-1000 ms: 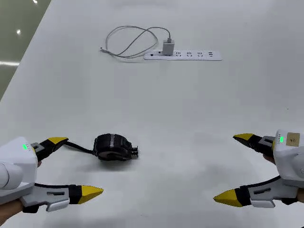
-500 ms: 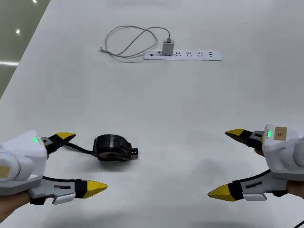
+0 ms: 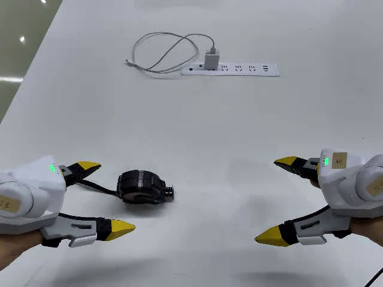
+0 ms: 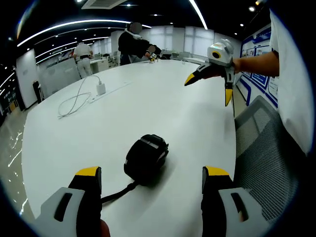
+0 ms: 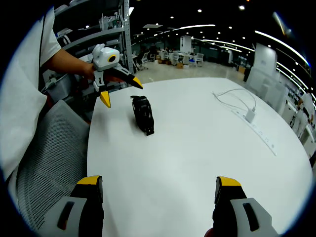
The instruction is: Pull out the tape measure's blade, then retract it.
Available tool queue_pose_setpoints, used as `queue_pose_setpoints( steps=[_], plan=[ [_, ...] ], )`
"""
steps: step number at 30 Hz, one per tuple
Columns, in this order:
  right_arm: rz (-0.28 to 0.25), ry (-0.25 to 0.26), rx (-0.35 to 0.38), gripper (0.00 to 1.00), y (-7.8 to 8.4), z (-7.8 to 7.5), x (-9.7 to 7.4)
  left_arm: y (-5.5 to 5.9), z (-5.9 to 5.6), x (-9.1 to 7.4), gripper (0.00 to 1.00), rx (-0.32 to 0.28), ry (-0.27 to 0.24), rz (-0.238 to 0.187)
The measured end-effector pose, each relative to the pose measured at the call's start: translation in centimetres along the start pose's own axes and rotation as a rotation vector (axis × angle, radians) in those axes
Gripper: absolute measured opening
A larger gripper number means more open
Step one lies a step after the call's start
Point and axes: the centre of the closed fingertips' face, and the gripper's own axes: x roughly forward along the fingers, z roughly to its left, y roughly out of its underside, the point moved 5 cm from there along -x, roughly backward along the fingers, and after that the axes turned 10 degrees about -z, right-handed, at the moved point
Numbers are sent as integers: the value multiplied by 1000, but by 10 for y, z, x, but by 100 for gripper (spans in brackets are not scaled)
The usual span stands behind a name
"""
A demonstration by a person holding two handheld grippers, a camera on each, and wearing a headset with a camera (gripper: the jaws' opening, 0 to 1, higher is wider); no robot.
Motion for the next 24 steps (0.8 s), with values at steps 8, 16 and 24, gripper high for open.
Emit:
queue_pose_setpoints(
  steps=[8, 16, 24],
  plan=[
    [4, -12, -10, 92, -1, -3, 6, 1, 5, 6, 78, 21, 31, 28],
    [5, -21, -15, 92, -4, -5, 11, 5, 9, 10, 75, 51, 64, 67],
    [2, -25, -16, 92, -7, -6, 15, 6, 13, 16, 70, 59, 94, 86]
  ],
)
